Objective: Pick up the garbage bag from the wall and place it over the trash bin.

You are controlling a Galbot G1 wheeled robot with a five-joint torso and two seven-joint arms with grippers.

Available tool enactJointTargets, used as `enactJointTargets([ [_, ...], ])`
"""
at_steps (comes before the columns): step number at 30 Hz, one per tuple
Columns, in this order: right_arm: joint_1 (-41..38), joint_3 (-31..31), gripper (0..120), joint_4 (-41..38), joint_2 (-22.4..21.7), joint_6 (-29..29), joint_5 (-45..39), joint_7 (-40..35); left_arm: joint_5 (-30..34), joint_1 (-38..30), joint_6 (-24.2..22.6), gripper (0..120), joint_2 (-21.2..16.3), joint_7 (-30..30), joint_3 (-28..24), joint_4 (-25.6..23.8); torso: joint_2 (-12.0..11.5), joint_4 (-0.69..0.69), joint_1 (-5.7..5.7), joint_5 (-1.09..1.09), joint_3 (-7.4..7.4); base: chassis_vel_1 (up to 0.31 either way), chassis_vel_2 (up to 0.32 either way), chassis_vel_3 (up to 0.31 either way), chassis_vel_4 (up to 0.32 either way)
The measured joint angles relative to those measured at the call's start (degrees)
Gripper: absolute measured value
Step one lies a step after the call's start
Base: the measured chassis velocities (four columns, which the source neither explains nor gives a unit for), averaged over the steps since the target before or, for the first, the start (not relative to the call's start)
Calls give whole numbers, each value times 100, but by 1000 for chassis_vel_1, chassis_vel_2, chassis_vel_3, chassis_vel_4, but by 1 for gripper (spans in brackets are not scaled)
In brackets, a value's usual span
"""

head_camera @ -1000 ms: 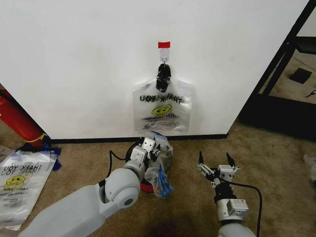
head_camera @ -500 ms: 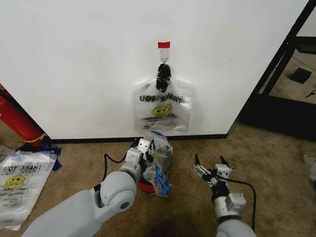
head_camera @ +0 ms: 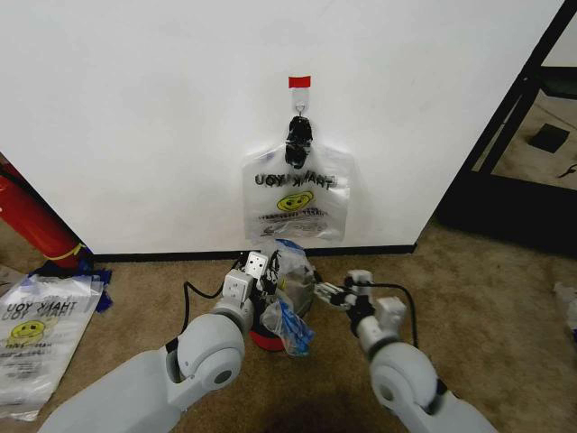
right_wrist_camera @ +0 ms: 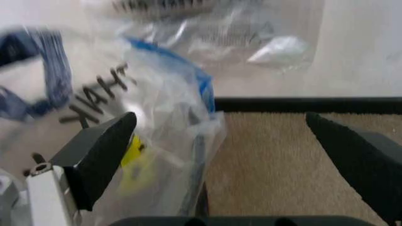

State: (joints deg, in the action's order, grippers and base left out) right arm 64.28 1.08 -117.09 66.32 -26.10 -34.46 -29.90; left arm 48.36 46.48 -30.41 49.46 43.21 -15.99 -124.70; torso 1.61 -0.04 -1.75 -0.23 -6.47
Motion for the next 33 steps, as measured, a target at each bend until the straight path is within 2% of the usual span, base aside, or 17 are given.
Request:
enactJointTargets([
  [8,-499,321,100,257,199,-760,-480,-613,-14,-5,21,0,5,-29,-19,1,0,-1,0,0,0,0,0,0,0],
  [11,-740,419,100,377,314,-1084,-927,-1074,-19,-5,34,0,2,-38,-22,2,0,-1,0,0,0,0,0,0,0],
  [17,-975,439,100,702,484,-1265,-1507,-1443,-67,-10,68,0,-17,-76,-6,3,0,-1,0,1,0,0,0,0,0],
  [27,-1336,629,100,1163,827,-1460,-1862,-1844,-136,23,112,0,-33,-132,19,-12,0,0,0,0,0,0,0,0,0],
  [33,-1414,626,81,1240,919,-1582,-2232,-2074,-152,56,133,0,-72,-153,55,-65,0,0,0,0,0,0,0,0,0],
])
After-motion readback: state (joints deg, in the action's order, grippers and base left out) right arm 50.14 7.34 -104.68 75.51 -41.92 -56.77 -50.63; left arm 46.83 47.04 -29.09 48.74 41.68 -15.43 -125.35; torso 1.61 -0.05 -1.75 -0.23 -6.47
